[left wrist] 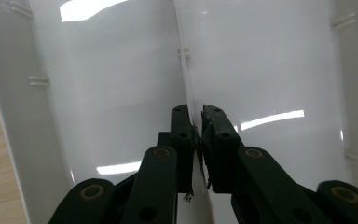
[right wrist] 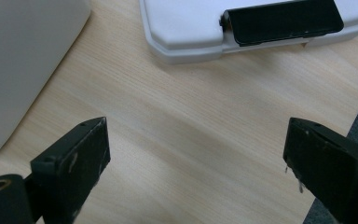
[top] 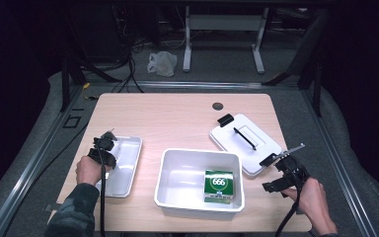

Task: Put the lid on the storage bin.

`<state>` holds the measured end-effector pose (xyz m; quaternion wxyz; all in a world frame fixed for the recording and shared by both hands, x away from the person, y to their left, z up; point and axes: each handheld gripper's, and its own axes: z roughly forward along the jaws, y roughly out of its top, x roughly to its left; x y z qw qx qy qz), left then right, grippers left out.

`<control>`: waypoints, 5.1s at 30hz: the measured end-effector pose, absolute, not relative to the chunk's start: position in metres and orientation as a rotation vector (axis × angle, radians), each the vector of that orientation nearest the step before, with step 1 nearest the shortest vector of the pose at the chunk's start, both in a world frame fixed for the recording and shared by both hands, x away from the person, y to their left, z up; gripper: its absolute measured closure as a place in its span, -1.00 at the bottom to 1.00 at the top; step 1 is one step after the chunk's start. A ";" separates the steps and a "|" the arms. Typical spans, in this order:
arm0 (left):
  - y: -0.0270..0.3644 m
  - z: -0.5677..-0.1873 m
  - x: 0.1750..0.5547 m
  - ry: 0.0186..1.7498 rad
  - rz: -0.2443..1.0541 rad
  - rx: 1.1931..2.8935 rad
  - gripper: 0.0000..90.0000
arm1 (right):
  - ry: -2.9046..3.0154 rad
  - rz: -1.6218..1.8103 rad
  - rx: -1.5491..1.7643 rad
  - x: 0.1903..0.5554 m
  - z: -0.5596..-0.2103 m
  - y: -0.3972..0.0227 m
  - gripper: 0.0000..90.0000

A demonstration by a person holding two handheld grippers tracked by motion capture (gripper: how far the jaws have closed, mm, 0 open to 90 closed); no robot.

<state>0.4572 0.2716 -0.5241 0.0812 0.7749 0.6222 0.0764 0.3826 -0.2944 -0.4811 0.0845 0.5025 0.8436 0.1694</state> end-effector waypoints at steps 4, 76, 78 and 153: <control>0.271 -0.524 0.457 1.863 0.227 2.303 0.87 | 2.516 0.505 1.497 0.383 -0.481 -0.294 -0.85; 0.217 -0.351 0.428 0.978 0.168 2.630 0.99 | 2.562 0.492 1.499 0.383 -0.484 -0.293 -0.85; 0.207 -0.347 0.426 0.939 0.179 2.651 0.99 | 2.563 0.490 1.500 0.383 -0.484 -0.293 -0.85; -0.001 -0.416 0.407 0.048 -0.078 2.886 0.96 | 2.604 0.466 1.479 0.383 -0.489 -0.290 -0.85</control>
